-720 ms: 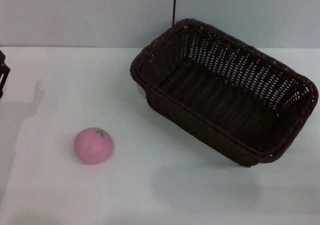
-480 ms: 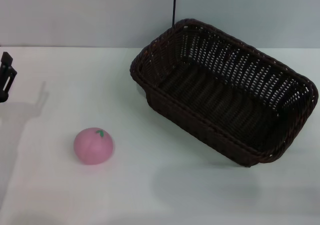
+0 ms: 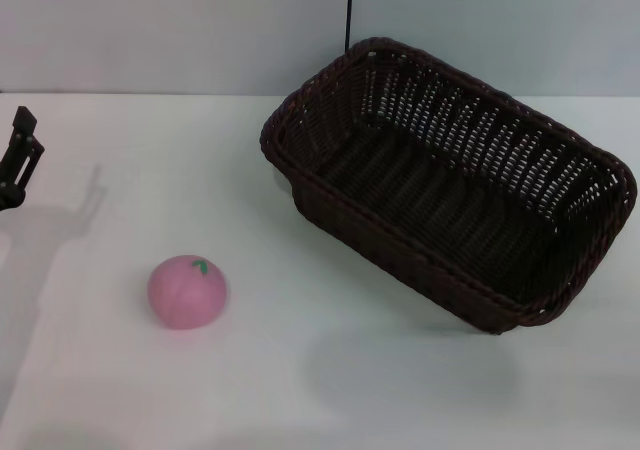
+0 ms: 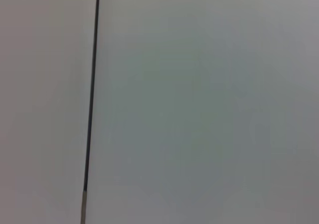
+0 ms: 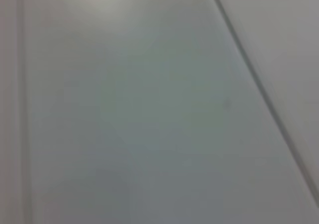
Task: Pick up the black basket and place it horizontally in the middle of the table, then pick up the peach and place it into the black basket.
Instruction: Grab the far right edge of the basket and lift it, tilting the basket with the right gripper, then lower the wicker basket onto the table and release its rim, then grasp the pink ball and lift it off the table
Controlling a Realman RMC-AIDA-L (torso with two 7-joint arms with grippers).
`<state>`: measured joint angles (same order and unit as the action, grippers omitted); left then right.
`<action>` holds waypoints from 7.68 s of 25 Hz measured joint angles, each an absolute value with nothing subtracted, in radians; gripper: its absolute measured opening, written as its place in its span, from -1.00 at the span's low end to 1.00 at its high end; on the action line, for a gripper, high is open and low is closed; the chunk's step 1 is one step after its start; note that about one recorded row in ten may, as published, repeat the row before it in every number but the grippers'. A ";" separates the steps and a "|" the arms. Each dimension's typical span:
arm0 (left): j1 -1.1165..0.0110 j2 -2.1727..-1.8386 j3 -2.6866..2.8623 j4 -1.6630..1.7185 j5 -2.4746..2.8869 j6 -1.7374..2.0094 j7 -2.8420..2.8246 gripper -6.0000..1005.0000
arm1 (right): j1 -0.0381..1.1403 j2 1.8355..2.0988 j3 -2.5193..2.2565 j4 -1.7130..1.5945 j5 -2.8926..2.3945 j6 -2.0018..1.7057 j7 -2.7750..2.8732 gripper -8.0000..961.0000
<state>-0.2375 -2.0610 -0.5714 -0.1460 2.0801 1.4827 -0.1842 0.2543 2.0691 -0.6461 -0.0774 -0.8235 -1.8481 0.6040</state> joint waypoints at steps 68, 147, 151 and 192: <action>-0.219 -2.068 -0.556 -0.146 2.080 1.513 -0.195 0.55 | 0.647 2.027 -0.696 -0.865 -2.417 -1.371 1.981 0.27; -0.167 -2.056 -0.494 -0.127 2.080 1.575 -0.364 0.48 | 0.536 2.071 -0.807 -1.104 -2.070 -1.565 1.173 -0.09; -0.190 -2.053 -0.425 0.007 2.080 1.655 -0.508 0.47 | 0.453 2.072 -0.794 -1.110 -1.857 -1.580 1.170 -0.08; -0.251 -2.066 0.269 0.246 2.073 1.498 -0.658 0.44 | 0.235 2.077 -0.767 -0.160 -0.705 -1.815 0.680 -0.06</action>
<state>-0.2506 -2.0663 0.2689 0.2461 2.0726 1.4982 -0.6584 0.2351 2.0766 -0.7669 -0.1596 -0.7053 -1.8152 0.6795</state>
